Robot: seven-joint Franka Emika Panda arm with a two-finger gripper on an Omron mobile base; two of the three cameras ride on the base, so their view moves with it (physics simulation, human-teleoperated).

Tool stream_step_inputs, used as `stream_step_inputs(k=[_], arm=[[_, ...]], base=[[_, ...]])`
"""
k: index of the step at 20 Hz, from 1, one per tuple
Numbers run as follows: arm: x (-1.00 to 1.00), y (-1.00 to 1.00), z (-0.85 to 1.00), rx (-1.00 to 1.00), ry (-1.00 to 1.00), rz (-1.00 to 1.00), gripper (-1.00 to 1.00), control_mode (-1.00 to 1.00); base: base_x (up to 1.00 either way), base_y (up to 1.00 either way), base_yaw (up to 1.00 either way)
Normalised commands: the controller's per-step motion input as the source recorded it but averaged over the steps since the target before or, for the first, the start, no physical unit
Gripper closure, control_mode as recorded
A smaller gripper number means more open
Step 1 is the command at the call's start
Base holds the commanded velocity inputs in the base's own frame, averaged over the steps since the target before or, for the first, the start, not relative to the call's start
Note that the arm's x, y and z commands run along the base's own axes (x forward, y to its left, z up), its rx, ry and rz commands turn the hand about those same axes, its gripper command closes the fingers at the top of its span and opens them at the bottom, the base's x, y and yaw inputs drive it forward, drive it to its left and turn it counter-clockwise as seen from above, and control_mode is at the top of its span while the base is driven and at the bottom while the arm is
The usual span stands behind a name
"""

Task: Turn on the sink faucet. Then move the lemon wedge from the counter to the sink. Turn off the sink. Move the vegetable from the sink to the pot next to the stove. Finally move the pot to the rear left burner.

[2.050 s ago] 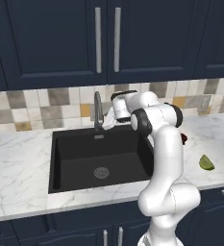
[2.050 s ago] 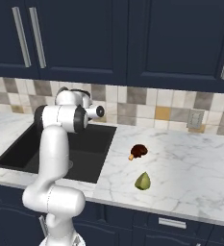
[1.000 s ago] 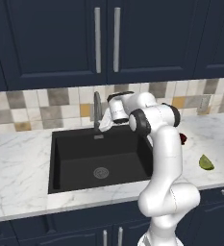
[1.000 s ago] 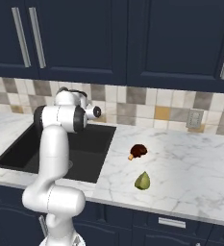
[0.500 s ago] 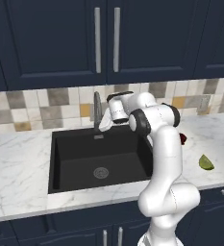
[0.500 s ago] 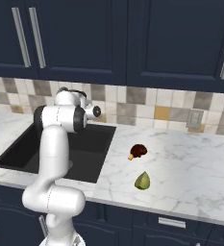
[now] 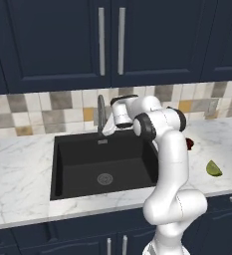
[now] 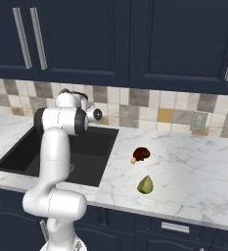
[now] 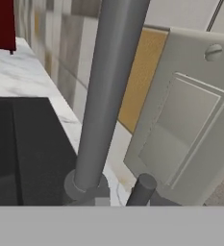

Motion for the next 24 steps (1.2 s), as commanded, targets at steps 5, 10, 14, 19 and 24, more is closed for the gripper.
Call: stream_step_inputs(k=[5, 10, 14, 19, 24], arm=[[0.17, -0.59, 0.00, 0.05, 0.00, -0.05, 1.00, -1.00], [0.26, -0.55, 0.01, 0.05, 0.00, -0.02, 1.00, -1.00], [0.20, -0.48, 0.00, 0.06, 0.00, -0.02, 1.00, -1.00], [0.00, -0.22, -0.05, 0.05, 0.01, -0.06, 1.00, -1.00], [0.01, -0.42, -0.17, 0.08, 0.05, -0.07, 1.00, -1.00]], base=[[0.00, 0.00, 0.00], [0.00, 0.00, 0.00], [0.00, 0.00, 0.00], [0.00, 0.00, 0.00], [0.00, 0.00, 0.00]])
